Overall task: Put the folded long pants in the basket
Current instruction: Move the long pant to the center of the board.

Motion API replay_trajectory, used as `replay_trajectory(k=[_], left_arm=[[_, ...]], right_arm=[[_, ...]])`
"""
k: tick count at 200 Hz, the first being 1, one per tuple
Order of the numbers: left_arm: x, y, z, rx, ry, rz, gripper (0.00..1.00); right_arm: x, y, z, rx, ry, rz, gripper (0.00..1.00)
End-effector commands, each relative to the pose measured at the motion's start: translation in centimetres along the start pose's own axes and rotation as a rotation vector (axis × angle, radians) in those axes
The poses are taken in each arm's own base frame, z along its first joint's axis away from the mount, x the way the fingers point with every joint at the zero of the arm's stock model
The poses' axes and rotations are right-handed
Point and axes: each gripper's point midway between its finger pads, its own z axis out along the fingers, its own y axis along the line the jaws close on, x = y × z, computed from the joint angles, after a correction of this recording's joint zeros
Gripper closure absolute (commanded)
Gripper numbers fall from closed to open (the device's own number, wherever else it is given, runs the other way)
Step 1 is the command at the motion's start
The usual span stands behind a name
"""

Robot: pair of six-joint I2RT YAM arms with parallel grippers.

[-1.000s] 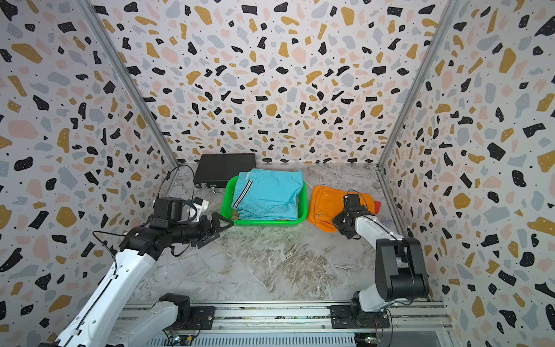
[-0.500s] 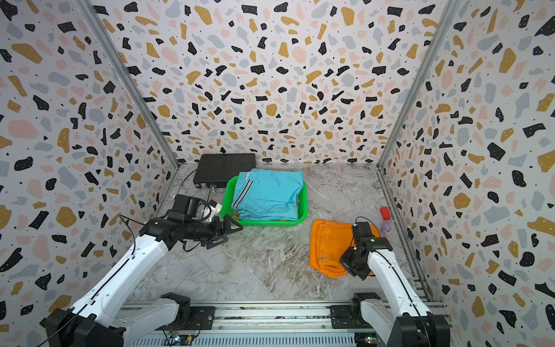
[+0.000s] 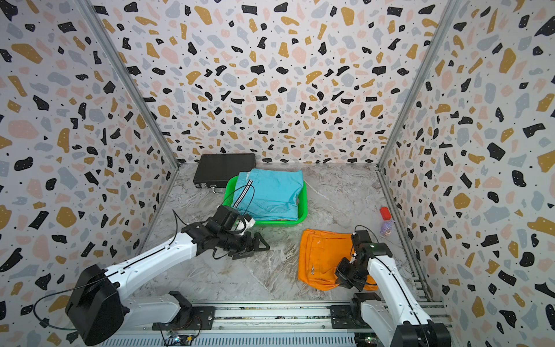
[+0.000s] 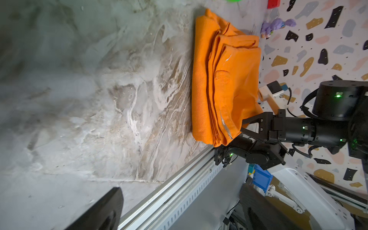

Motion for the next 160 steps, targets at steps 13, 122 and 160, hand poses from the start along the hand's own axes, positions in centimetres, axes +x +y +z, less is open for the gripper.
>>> replay_trajectory(k=[13, 122, 160], left_arm=[[-1.3, 2.1, 3.1, -0.005, -0.048, -0.056, 0.05], [-1.0, 3.4, 8.9, -0.025, 0.003, -0.074, 0.06], [-0.3, 2.4, 11.4, -0.036, 0.062, -0.054, 0.11]], right_arm=[[1.2, 3.2, 1.1, -0.114, 0.117, -0.072, 1.0], [5.6, 8.3, -3.6, -0.316, 0.169, -0.471, 0.27], [7.9, 10.4, -8.4, -0.423, 0.15, -0.616, 0.23]])
